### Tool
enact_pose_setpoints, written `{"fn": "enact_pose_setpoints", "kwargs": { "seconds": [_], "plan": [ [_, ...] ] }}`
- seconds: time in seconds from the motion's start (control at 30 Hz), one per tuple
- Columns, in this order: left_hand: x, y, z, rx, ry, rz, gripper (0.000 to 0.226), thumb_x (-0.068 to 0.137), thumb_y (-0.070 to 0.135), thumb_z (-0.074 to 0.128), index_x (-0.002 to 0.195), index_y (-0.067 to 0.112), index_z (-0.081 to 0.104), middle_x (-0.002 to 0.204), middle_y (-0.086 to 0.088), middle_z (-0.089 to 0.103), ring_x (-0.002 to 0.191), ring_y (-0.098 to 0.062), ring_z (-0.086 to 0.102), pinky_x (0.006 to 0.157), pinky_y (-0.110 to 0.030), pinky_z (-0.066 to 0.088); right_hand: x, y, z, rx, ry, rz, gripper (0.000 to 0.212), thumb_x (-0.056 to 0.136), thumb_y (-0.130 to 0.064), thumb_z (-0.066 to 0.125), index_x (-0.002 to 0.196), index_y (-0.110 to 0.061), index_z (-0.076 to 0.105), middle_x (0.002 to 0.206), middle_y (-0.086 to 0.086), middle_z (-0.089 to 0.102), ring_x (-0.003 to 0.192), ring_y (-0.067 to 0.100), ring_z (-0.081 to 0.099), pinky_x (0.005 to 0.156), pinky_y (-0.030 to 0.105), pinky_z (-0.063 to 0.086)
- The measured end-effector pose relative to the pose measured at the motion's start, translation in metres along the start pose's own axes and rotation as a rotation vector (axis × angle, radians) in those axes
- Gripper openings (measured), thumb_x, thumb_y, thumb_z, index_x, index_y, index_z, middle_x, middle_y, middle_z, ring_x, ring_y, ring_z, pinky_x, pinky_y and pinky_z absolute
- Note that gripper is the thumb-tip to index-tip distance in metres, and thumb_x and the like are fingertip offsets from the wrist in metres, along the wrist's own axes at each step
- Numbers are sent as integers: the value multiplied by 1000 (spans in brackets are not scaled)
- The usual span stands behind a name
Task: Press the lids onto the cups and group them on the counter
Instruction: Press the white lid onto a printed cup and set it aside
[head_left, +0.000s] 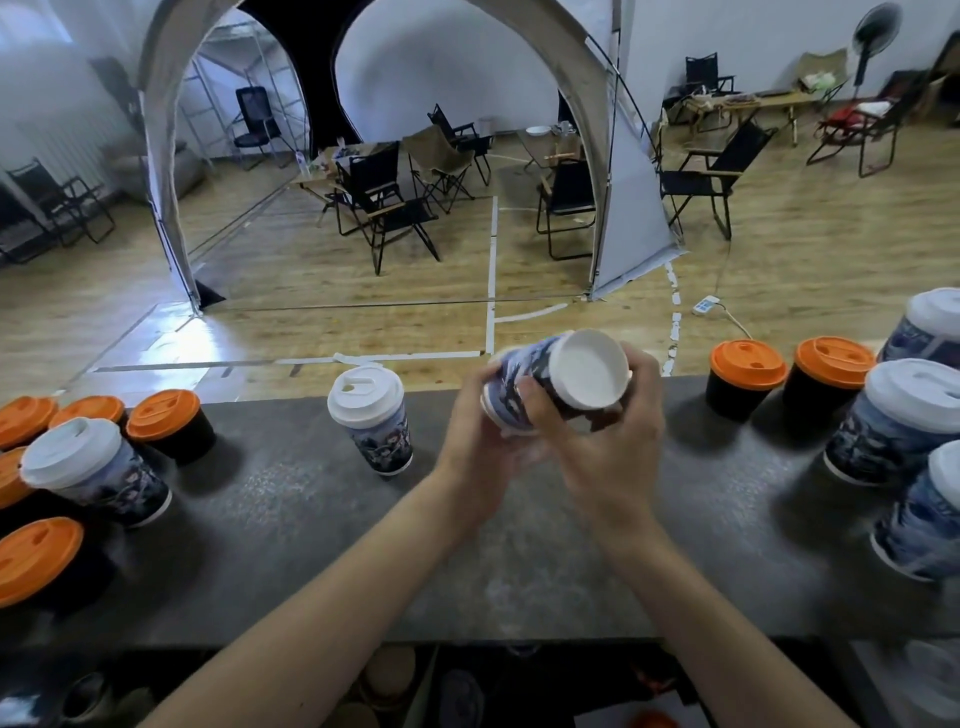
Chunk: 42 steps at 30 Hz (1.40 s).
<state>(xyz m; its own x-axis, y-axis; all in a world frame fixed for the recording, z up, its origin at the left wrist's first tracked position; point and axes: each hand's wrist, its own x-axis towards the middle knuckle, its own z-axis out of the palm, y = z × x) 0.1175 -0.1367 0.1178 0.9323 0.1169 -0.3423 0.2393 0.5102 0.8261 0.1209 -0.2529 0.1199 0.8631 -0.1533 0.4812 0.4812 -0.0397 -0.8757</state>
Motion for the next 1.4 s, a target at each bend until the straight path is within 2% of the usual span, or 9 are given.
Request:
{"fn": "enact_pose_setpoints", "kwargs": {
  "seconds": [0.2,0.4,0.57,0.7,0.87,0.97,1.1,1.23,1.4],
  "plan": [
    [7,-22,-12,-433,16,-80,61,102,50,32,139,9,59,132,-18,67,126,-37,59,90,-44,52,11,4,-2,-313,-221,-133,67,73,-60,73,119,-15,57,109,-1,60,96,15,60,76,39,55],
    [4,-20,-14,-299,-4,-67,61,102,52,41,136,6,62,128,-15,69,113,-29,69,82,-35,59,11,-2,2,-317,-174,-360,65,75,-53,77,116,-6,59,110,2,60,97,10,59,73,28,53],
    [-12,27,-13,-128,-79,133,72,97,57,48,141,0,54,128,-17,66,115,-29,65,105,-39,49,3,17,-3,-143,-159,-539,69,70,-33,88,117,-1,48,124,13,57,122,12,59,97,22,49],
    [-21,58,-16,175,61,429,61,82,38,79,129,4,62,118,-11,73,108,-26,71,89,-35,58,-13,37,18,-12,-219,-357,73,71,-24,88,124,3,44,131,16,53,126,20,57,101,27,48],
    [-46,62,-63,363,237,666,72,59,35,89,122,15,61,110,1,76,103,-17,73,81,-26,57,-31,47,58,104,-598,-56,91,65,-41,90,138,-30,37,133,-33,53,118,-3,61,92,17,53],
    [-73,48,-108,419,344,739,70,57,37,87,119,19,61,110,7,75,103,-10,71,82,-21,56,-36,74,83,-48,-845,-75,114,65,-50,91,155,-28,25,154,-14,39,141,4,43,112,32,45],
    [-105,28,-164,399,633,864,86,58,58,90,128,21,56,122,16,69,116,-5,64,91,-18,52,-33,93,116,-104,-941,43,130,57,-72,85,158,-29,16,160,-8,30,147,5,31,121,30,31],
    [-105,32,-213,408,868,896,86,61,45,88,134,19,53,121,24,65,119,2,59,95,-14,49,-40,97,152,-29,-945,163,129,54,-44,97,155,-30,19,145,-28,36,135,-6,37,106,2,30],
    [-57,51,-264,590,1001,817,89,65,27,94,139,17,45,127,12,59,119,5,54,102,-15,44,-46,107,179,2,-868,249,99,67,-24,96,143,-35,33,129,-33,48,114,-17,53,107,29,46]
  ]
}}
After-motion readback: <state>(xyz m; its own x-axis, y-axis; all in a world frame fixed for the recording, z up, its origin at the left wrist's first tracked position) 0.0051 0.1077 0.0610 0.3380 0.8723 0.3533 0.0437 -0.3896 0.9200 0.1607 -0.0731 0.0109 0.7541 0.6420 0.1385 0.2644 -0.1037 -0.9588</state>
